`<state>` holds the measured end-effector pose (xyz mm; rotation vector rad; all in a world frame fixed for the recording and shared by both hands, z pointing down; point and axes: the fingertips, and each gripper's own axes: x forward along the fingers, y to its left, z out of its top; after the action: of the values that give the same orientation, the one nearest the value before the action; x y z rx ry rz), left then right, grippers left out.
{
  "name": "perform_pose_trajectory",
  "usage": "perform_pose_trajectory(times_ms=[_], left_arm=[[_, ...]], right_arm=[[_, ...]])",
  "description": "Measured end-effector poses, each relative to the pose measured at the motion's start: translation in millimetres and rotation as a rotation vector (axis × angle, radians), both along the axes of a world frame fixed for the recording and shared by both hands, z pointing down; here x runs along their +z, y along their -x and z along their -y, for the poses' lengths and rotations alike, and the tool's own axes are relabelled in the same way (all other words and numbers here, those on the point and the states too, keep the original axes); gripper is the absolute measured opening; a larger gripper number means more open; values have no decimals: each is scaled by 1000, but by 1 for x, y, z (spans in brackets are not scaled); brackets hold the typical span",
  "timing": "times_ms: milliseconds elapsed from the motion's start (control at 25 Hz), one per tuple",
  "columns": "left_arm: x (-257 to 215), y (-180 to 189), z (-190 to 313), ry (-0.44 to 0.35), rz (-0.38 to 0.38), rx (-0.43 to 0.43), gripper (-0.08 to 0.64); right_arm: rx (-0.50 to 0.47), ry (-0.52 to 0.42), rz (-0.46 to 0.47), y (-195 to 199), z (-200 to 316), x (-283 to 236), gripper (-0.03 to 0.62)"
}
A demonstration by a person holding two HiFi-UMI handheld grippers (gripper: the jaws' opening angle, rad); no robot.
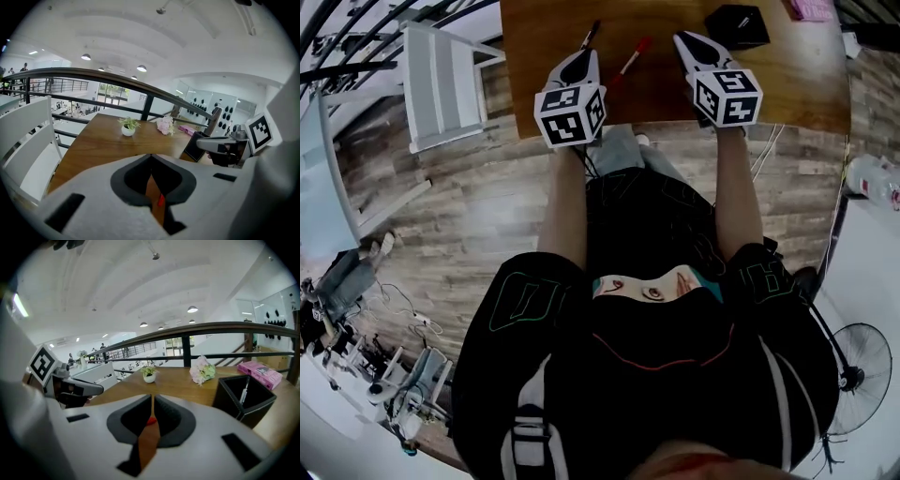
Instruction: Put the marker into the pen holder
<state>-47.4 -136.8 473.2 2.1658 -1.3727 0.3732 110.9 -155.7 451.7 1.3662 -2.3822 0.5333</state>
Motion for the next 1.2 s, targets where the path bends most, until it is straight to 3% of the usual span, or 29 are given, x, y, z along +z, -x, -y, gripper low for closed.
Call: perform_pose_trajectory(times_ms=[360,800,1200], left_arm=[[25,25,-22,48,-32,-91,9],[45,67,-37,81,-76,-182,9],[56,81,-45,94,-110,-237,9]], right_arm=[[-294,27,-153,55,-14,31,29],[-696,74,-428,120,-47,73,35],[-1086,9,-781,139,-73,95,40]])
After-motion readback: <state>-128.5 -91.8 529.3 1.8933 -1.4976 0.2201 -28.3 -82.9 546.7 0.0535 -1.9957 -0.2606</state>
